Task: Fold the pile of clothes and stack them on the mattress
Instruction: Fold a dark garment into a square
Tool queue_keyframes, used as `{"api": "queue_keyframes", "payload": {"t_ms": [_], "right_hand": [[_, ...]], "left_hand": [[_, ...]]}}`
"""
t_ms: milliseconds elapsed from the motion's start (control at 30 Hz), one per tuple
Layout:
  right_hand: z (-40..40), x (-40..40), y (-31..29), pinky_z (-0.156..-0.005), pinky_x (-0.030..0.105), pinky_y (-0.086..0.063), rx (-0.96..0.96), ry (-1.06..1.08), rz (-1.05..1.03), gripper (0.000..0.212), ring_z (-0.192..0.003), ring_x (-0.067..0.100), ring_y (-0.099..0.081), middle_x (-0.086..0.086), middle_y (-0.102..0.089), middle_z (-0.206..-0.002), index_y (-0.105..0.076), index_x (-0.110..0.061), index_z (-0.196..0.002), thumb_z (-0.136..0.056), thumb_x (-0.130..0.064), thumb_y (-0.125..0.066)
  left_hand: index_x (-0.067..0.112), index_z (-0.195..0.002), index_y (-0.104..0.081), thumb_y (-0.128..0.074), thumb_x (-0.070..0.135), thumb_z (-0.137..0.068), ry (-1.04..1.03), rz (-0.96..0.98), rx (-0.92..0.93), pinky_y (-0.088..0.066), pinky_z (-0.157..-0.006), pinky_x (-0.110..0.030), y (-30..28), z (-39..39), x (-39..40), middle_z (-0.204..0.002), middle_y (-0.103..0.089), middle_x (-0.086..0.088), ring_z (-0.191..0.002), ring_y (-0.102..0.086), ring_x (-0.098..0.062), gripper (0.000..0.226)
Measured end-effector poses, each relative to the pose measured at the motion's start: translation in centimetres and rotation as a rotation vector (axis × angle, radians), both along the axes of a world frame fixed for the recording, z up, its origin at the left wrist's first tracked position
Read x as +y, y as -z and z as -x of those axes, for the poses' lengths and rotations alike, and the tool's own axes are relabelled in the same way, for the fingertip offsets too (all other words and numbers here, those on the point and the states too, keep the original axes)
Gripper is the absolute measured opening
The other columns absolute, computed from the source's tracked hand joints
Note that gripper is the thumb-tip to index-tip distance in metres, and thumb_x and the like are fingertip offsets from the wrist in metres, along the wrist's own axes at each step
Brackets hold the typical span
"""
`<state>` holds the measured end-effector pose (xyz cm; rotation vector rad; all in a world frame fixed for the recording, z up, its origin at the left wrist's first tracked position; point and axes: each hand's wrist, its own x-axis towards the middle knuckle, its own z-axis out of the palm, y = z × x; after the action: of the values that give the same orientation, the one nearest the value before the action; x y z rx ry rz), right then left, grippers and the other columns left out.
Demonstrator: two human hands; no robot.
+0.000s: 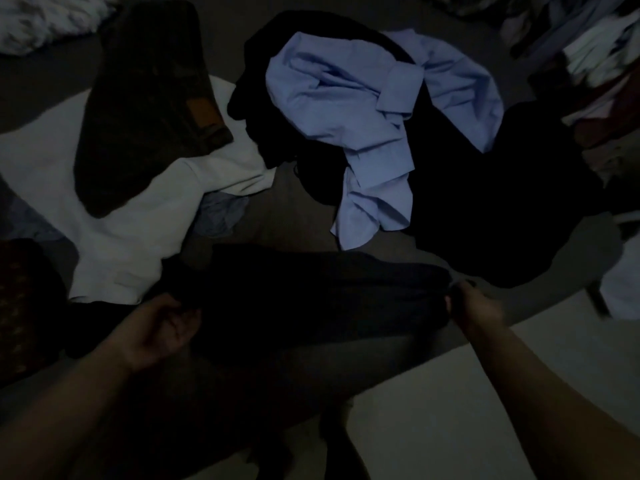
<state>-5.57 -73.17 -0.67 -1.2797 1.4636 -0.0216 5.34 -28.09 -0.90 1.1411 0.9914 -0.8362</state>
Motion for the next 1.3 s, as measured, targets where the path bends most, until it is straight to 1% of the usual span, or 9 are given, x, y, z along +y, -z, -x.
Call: {"api": "queue_keyframes", "payload": {"t_ms": [133, 233, 367, 467, 600, 733, 1033, 1133, 1300], "right_hand": [[-4.0, -0.8, 2.8, -0.076, 0.032, -0.049, -0.069, 0.012, -0.183, 0.022, -0.089, 0.02, -0.057, 0.004, -0.056, -0.095, -0.055, -0.017, -0.112, -0.094, -0.03, -0.055], [-3.3, -0.4, 5.2, -0.073, 0.027, -0.049, 0.026, -0.128, 0.068, 0.022, -0.098, 0.03, -0.063, 0.006, -0.065, -0.091, -0.065, -0.006, -0.105, -0.09, -0.022, -0.061], [1.3, 1.7, 6.1, -0.097, 0.039, -0.041, 0.281, -0.298, 0.257, 0.046, -0.116, 0.035, -0.055, 0.019, -0.061, -0.121, -0.057, 0.003, -0.118, -0.086, -0.03, -0.067], [2.8, 2.4, 6.1, -0.096, 0.043, -0.044, 0.241, -0.299, 0.326, 0.045, -0.11, 0.034, -0.058, 0.02, -0.063, -0.113, -0.059, 0.001, -0.11, -0.081, -0.031, -0.073], [1.7, 2.7, 6.5, -0.088, 0.037, -0.043, 0.24, -0.36, 0.352, 0.034, -0.103, 0.034, -0.06, 0.019, -0.064, -0.104, -0.058, -0.004, -0.094, -0.079, -0.031, -0.073], [1.5, 2.8, 6.6, -0.09, 0.038, -0.042, 0.334, -0.349, 0.36, 0.036, -0.112, 0.038, -0.056, 0.024, -0.06, -0.119, -0.056, 0.006, -0.113, -0.086, -0.015, -0.067], [5.6, -1.6, 5.3, -0.091, 0.047, -0.042, 0.443, -0.366, 0.433, 0.02, -0.106, 0.047, -0.054, 0.033, -0.058, -0.113, -0.057, 0.014, -0.104, -0.09, 0.002, -0.051], [5.6, -2.1, 5.6, -0.085, 0.043, -0.044, 0.446, -0.48, 0.323, 0.01, -0.097, 0.042, -0.057, 0.025, -0.062, -0.104, -0.06, 0.003, -0.088, -0.091, 0.001, -0.05], [1.5, -1.8, 5.3, -0.09, 0.042, -0.042, 0.129, -0.354, 0.266, 0.037, -0.115, 0.038, -0.055, 0.024, -0.059, -0.118, -0.053, 0.007, -0.119, -0.088, -0.012, -0.062]], "left_hand": [[0.016, -0.123, -0.046, -0.043, 0.032, -0.098, -0.033, -0.136, -0.056, -0.032, -0.108, -0.038, 2.1, -4.8, -2.4, -0.123, -0.051, -0.006, -0.118, -0.047, -0.019, 0.031], [-0.001, -0.115, -0.057, -0.054, 0.031, -0.095, 0.226, -0.556, -0.218, -0.038, -0.098, -0.037, 5.2, -3.1, -3.9, -0.119, -0.058, -0.018, -0.118, -0.052, -0.033, 0.038], [-0.006, -0.133, -0.042, -0.07, 0.032, -0.082, 0.399, -1.017, -0.169, -0.034, -0.102, -0.047, 5.8, 3.7, -6.9, -0.13, -0.044, -0.033, -0.123, -0.041, -0.045, 0.069], [0.003, -0.141, -0.034, -0.067, 0.04, -0.083, 0.373, -0.977, -0.1, -0.032, -0.105, -0.046, 7.3, 6.5, -6.5, -0.138, -0.04, -0.028, -0.128, -0.038, -0.042, 0.077], [-0.003, -0.123, -0.053, -0.068, 0.026, -0.085, 0.241, -0.98, -0.216, -0.038, -0.099, -0.042, 7.9, 6.4, -5.7, -0.124, -0.056, -0.025, -0.118, -0.052, -0.038, 0.051], [-0.008, -0.112, -0.058, -0.061, 0.013, -0.089, 0.242, -0.974, -0.271, -0.041, -0.094, -0.039, 7.0, 5.6, -5.5, -0.114, -0.06, -0.028, -0.11, -0.055, -0.039, 0.031], [-0.01, -0.099, -0.057, -0.057, 0.006, -0.091, 0.358, -0.873, -0.452, -0.036, -0.076, -0.028, 5.8, 6.6, -4.6, -0.096, -0.063, -0.027, -0.092, -0.06, -0.036, 0.017], [-0.007, -0.107, -0.057, -0.06, 0.016, -0.09, 0.534, -0.866, -0.394, -0.04, -0.082, -0.034, 6.1, 7.3, -5.3, -0.105, -0.063, -0.027, -0.101, -0.059, -0.037, 0.029], [0.002, -0.127, -0.049, -0.071, 0.031, -0.081, 0.454, -0.672, -0.426, -0.043, -0.097, -0.035, 5.5, 3.1, -6.9, -0.122, -0.059, -0.014, -0.114, -0.055, -0.03, 0.059]]}}
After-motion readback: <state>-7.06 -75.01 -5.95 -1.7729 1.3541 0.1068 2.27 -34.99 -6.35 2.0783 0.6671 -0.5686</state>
